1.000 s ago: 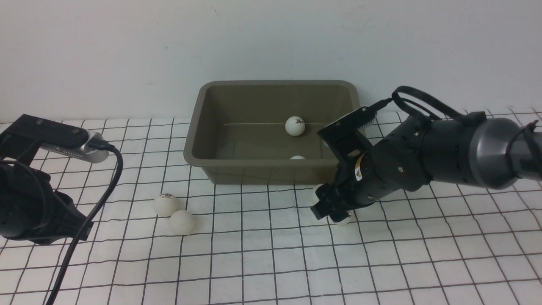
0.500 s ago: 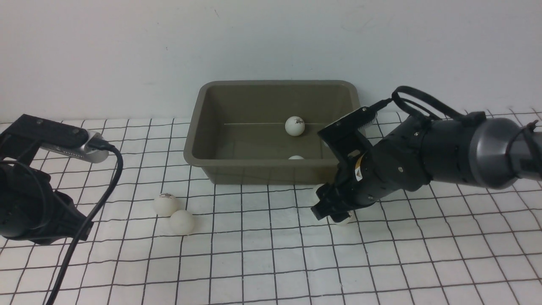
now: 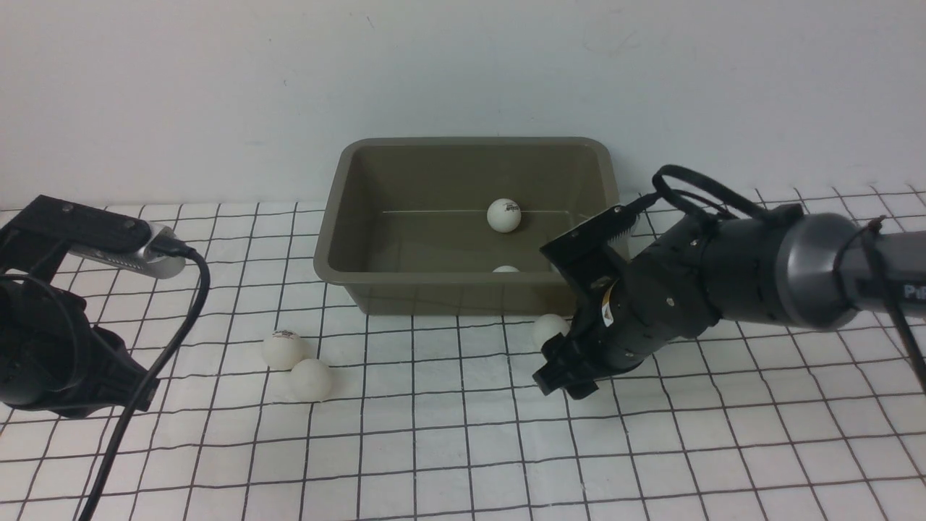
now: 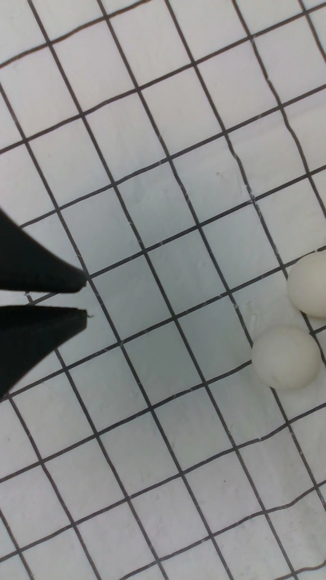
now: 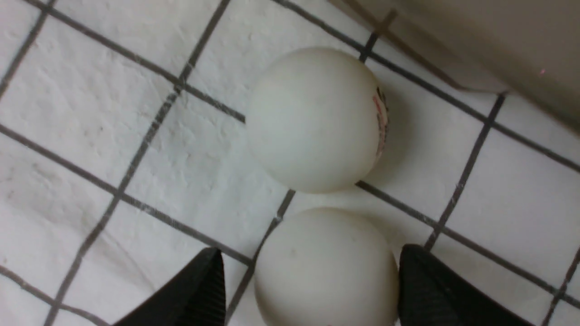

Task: Put the table tennis balls into the box on the white checkered tablecloth.
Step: 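Reach for and grasp a ping pong ball on the table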

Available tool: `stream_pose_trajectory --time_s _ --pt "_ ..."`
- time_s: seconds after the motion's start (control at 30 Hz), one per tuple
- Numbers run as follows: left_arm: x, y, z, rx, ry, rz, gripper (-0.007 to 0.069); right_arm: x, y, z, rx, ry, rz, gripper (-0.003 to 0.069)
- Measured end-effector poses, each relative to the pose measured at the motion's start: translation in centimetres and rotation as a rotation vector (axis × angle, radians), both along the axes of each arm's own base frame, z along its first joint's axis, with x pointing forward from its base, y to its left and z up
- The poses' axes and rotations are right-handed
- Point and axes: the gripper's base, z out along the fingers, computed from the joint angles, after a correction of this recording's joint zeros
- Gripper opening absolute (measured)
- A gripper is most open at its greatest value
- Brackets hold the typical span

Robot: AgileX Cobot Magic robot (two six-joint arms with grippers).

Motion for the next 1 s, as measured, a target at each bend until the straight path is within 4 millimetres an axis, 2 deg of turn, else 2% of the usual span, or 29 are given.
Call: stream_pose_trajectory --time_s 0.17,0.37,0.8,0.9,1.0 --pt "0.0 0.0 0.0 0.0 0.0 0.001 0.0031 0.1 0.1 -0.1 0.006 -0.007 0.002 0.045" --pt "0.0 0.0 0.0 0.0 0.0 0.001 0.0031 0.1 0.1 -0.3 0.0 -0.004 0.005 0.0368" --pt "0.0 0.0 0.0 0.0 0.0 0.001 0.0031 -0.3 -0.2 -0.2 -0.025 0.035 -0.008 0.0365" --pt "0.0 0.0 0.0 0.0 0.0 0.001 0.0031 -0.7 -0.5 0.5 -0.036 0.06 -0.02 0.0365" --pt "0.0 0.0 0.0 0.0 0.0 0.001 0.0031 -1.4 -0.6 2.6 -0.024 0.056 -0.017 0.0365"
